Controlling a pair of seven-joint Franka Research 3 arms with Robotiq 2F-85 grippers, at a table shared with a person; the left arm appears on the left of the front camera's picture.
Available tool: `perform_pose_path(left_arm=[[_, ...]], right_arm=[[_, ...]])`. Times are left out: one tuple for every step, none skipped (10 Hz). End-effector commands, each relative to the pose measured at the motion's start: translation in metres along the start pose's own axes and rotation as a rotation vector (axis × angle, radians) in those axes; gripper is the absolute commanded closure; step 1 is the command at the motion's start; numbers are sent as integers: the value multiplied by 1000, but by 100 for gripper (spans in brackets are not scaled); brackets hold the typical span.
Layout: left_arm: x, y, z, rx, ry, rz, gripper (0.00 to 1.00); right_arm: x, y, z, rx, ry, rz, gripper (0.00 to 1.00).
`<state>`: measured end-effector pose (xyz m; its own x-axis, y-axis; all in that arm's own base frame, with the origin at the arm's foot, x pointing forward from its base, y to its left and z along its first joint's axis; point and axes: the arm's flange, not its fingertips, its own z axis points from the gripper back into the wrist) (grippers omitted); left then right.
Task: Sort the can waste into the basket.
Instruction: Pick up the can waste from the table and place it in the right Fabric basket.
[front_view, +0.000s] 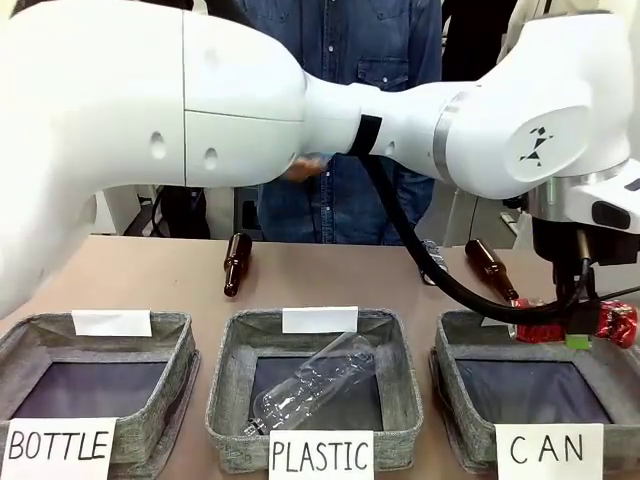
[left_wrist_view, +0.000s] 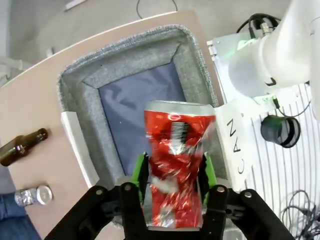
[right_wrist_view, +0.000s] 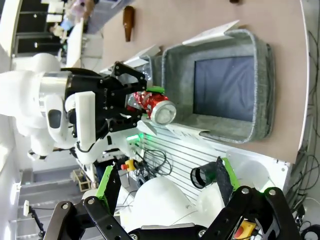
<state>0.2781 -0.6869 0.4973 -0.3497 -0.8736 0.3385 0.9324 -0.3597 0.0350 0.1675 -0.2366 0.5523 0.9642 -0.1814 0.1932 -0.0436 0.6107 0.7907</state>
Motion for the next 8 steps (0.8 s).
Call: perform_pose_path(left_arm=[[1, 1, 3, 22, 5, 1, 0], [1, 1, 4, 33, 10, 1, 0], [0, 1, 5, 39, 10, 1, 0], [-2, 1, 6, 43, 10, 7, 0], [-4, 1, 10, 30, 25, 7, 0], [-8, -3, 20, 22, 32, -5, 0], [-17, -11, 41, 19, 43, -27, 0], [-38, -17, 70, 32, 70, -36, 0]], right_arm=[[1, 2, 1, -2, -15, -20, 0], [1, 2, 1, -2, -15, -20, 0], [1, 2, 1, -2, -15, -20, 0], [1, 2, 1, -2, -15, -20, 0], [1, 2, 1, -2, -15, -20, 0], [1, 2, 1, -2, -15, -20, 0], [1, 2, 1, -2, -15, -20, 0], [1, 2, 1, -2, -15, -20, 0]])
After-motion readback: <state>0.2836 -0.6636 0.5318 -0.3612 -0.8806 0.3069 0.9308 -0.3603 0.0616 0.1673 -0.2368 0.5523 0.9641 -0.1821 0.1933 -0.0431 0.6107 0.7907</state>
